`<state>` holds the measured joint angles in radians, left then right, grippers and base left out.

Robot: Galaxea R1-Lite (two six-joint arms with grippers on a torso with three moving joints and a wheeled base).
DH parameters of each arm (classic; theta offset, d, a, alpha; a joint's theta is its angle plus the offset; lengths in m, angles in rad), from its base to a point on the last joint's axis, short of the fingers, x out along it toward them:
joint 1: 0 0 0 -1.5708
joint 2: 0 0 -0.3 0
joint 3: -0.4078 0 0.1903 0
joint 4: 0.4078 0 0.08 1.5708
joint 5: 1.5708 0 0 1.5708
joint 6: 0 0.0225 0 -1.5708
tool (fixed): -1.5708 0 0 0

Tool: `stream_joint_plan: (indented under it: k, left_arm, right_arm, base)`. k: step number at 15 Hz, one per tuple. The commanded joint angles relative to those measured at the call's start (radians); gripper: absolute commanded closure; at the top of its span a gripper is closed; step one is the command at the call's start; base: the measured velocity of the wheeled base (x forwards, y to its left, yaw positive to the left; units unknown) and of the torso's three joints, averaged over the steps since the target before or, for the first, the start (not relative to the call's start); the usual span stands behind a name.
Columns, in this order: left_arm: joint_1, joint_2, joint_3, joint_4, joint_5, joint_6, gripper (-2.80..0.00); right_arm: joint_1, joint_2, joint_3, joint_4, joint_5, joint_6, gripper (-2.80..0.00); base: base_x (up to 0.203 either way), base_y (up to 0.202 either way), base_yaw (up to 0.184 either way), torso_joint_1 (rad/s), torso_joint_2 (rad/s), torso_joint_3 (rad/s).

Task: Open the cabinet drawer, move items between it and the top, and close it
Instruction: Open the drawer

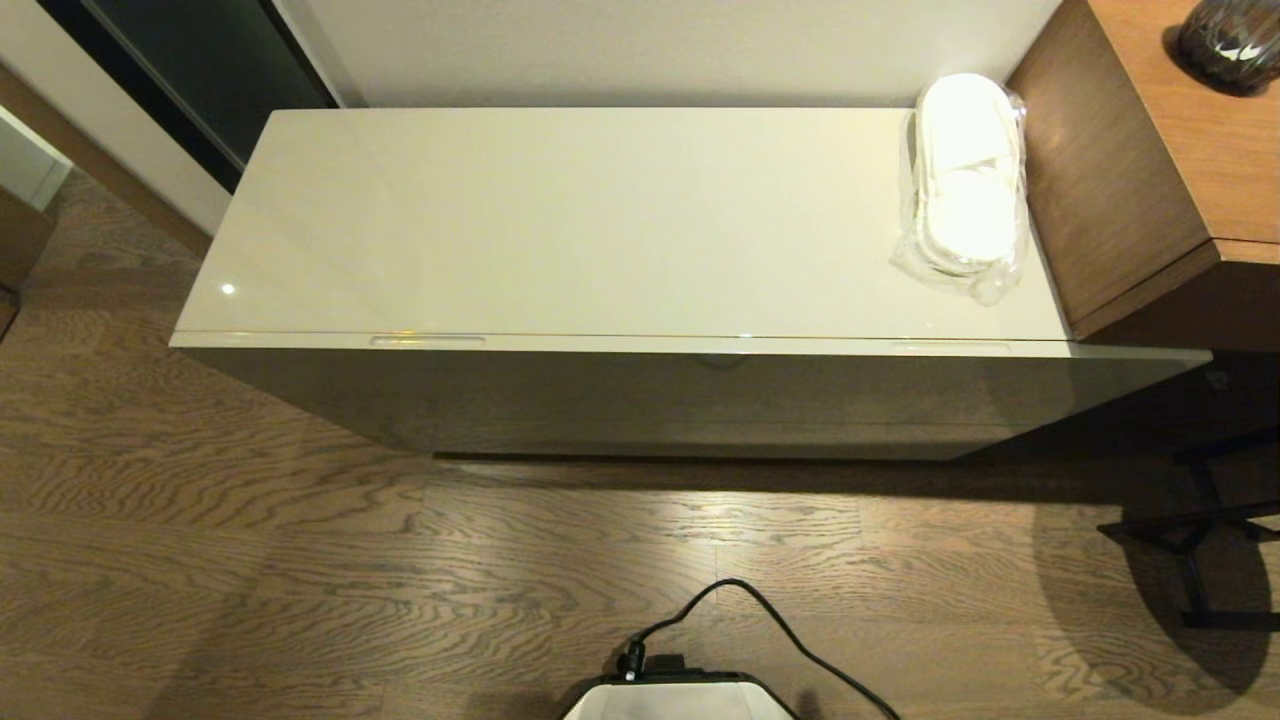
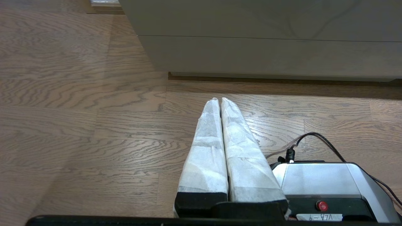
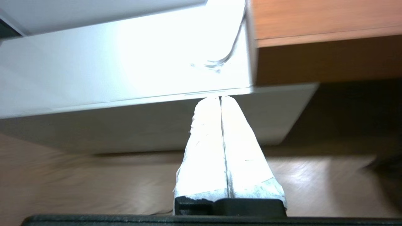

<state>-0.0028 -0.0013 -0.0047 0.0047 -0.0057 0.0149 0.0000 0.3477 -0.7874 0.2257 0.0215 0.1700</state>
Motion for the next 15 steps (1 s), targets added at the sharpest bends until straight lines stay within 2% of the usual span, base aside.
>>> stream_joint_plan:
  k: [1, 4, 8, 10, 13, 15]
  left_arm:
    - [0.000, 0.000, 0.000, 0.000, 0.000, -0.001, 0.00]
    - [0.000, 0.000, 0.000, 0.000, 0.000, 0.000, 0.00]
    - [0.000, 0.000, 0.000, 0.000, 0.000, -0.001, 0.00]
    - [0.000, 0.000, 0.000, 0.000, 0.000, 0.000, 0.00]
    - [0.000, 0.000, 0.000, 0.000, 0.000, 0.000, 0.00]
    - [0.000, 0.000, 0.000, 0.000, 0.000, -0.001, 0.00]
  right_arm:
    - [0.001, 0.343, -0.110, 0.047, 0.019, 0.100, 0.00]
    - [0.001, 0.661, -0.050, 0.000, 0.043, 0.188, 0.00]
    - [0.004, 1.008, -0.015, -0.314, 0.013, 0.276, 0.00]
    - [0.028, 1.082, -0.036, -0.390, -0.017, 0.323, 0.00]
    - [0.068, 1.135, -0.119, -0.398, -0.033, 0.380, 0.00]
    - [0.088, 1.205, -0.209, -0.398, -0.071, 0.411, 0.00]
  base:
    - [0.000, 0.000, 0.000, 0.000, 0.00, 0.000]
    - [0.000, 0.000, 0.000, 0.000, 0.00, 0.000]
    - [0.000, 0.000, 0.000, 0.000, 0.00, 0.000]
    - [0.000, 0.000, 0.000, 0.000, 0.00, 0.000]
    - [0.000, 0.000, 0.000, 0.000, 0.00, 0.000]
    - [0.000, 0.000, 0.000, 0.000, 0.00, 0.000]
